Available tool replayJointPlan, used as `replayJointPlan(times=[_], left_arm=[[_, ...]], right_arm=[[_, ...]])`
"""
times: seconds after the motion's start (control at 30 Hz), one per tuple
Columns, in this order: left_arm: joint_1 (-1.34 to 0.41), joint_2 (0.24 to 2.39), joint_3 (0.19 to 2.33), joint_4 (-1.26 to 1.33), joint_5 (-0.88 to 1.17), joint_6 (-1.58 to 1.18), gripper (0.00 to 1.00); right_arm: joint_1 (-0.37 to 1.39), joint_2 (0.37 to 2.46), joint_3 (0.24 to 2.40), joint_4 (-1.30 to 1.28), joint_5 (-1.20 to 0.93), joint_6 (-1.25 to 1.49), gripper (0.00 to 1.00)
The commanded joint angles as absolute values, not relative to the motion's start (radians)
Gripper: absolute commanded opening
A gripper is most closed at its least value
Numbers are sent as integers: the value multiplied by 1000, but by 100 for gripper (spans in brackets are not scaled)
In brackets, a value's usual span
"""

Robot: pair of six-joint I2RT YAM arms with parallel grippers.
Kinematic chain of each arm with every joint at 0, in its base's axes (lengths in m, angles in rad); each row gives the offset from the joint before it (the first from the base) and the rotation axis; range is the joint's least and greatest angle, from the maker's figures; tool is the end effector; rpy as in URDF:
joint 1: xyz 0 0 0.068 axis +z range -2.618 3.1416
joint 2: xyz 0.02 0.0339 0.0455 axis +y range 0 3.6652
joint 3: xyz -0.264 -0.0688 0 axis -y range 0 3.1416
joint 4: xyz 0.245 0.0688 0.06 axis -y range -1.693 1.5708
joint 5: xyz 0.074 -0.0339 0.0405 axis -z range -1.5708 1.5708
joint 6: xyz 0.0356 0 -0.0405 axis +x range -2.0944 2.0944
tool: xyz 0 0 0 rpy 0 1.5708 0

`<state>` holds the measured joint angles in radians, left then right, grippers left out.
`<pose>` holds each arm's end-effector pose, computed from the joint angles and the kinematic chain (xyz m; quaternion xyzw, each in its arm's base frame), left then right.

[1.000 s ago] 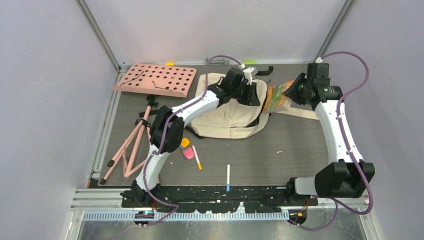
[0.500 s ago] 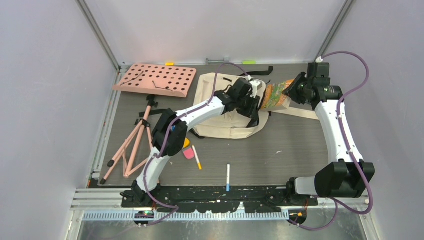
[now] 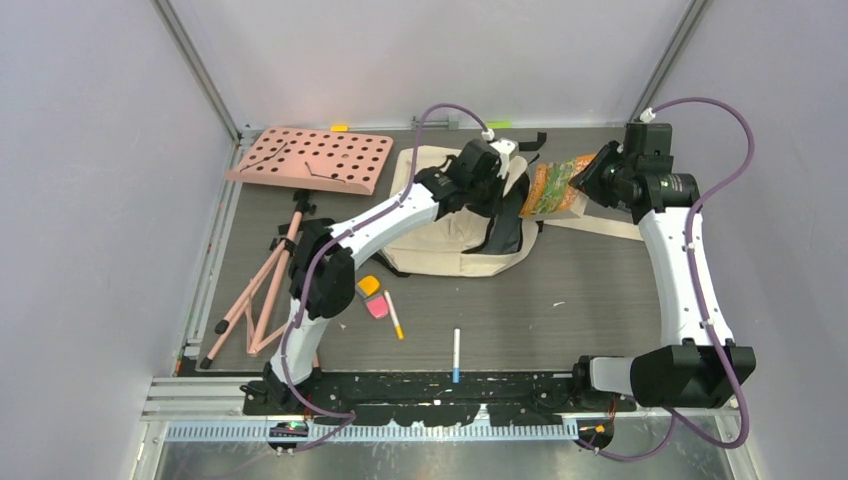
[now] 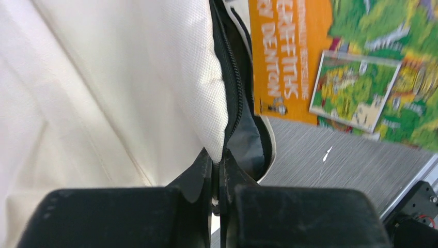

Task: Pack the student bag
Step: Place the book in the student bag.

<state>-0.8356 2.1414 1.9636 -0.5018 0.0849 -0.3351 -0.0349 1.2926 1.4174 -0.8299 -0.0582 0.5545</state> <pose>0.3328 -0.3725 0.2826 0.2410 0.8689 -0.2698 0.3378 0.2665 -0.0072 0.3864 0.2519 0.8718 0.1332 0.3984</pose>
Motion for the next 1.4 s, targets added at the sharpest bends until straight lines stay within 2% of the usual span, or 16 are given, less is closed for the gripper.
replayJointPlan(times=[0.0, 0.17, 0.5, 1.1, 1.37], left_arm=[[-825, 2041, 2042, -505, 18, -334, 0], [-824, 2034, 2068, -498, 47, -338, 0], [-824, 1984, 2057, -461, 42, -338, 0], [-802, 1973, 2082, -435, 144, -387, 0], [-801, 2014, 2139, -469, 176, -390, 0]], right_arm=[[-37, 1201, 1431, -791, -191, 614, 1], [-38, 1180, 1286, -715, -337, 697, 1], [-37, 1245, 1190, -573, -290, 767, 1], [-35, 1543, 1100, 29, -492, 1022, 1], [34, 1701, 1148, -15, -436, 976, 2]])
